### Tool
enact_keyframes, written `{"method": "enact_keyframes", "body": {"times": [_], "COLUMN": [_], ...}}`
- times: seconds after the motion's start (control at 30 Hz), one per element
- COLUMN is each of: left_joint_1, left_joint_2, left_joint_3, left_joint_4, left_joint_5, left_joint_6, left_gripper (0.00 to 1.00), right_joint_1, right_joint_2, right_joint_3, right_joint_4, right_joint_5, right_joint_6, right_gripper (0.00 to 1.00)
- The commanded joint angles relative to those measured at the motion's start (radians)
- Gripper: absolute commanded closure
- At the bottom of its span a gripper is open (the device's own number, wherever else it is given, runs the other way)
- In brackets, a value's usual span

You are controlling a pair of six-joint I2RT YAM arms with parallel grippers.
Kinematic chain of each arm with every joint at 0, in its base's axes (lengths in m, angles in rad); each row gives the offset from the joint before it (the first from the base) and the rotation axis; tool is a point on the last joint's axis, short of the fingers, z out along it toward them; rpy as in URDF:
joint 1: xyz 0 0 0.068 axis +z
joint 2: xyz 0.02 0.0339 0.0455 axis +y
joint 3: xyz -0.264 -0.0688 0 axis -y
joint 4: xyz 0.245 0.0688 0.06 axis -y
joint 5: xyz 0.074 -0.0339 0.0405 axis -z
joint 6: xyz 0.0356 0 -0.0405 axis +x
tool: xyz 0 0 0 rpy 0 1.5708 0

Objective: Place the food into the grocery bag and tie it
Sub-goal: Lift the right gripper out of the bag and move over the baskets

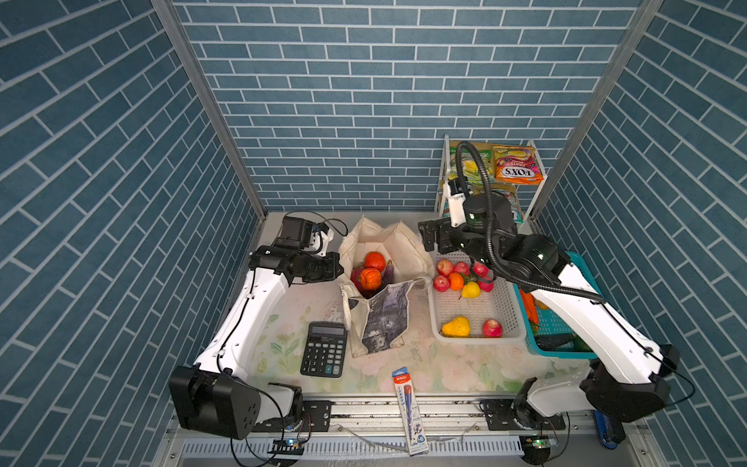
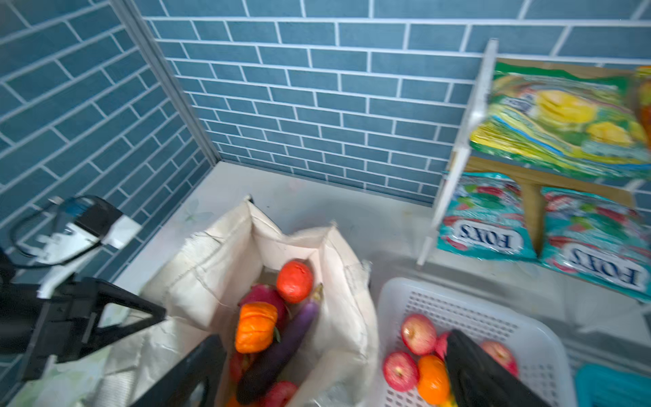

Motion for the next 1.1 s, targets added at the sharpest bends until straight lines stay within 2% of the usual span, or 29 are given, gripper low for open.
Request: {"method": "enact_keyframes", "body": {"times": [0.0,0.17,0.3,0.63,1.07], "left_joint_1": [-0.002,-0.002,-0.002,-0.002,-0.002], "left_joint_2": [-0.021,-0.024,-0.028,-0.051,-0.069], "left_joint_3": [0.002,-0.009,-0.016,-0.047,-0.093], "left_joint_4": [-0.024,-0.012,-0.009,-0.005,-0.009], "left_joint_5": [-0.010,-0.005,-0.004,-0.006,-0.009], "left_joint_6": [0.004,-0.004,-0.005,-0.002,0.002], "left_gripper": [1.00,1.00,1.00,1.00,1.00], "right_joint_1": [-0.063,-0.198,-0.280,-0.360,-0.425], "right_joint_2": [-0.091,-0.244,-0.301,-0.339,-0.376], "right_joint_3": [-0.164,-0.393,-0.499,-0.684,-0.812], "right_joint_4": [0.073,0.083,0.064,0.073,0.058], "right_joint_5": [0.145,0.159,0.122,0.105,0.057], "right_joint_6": [-0.019,0.059,0.124,0.187,0.205], "right_gripper": [0.01,0.02,0.02,0.02,0.03]}}
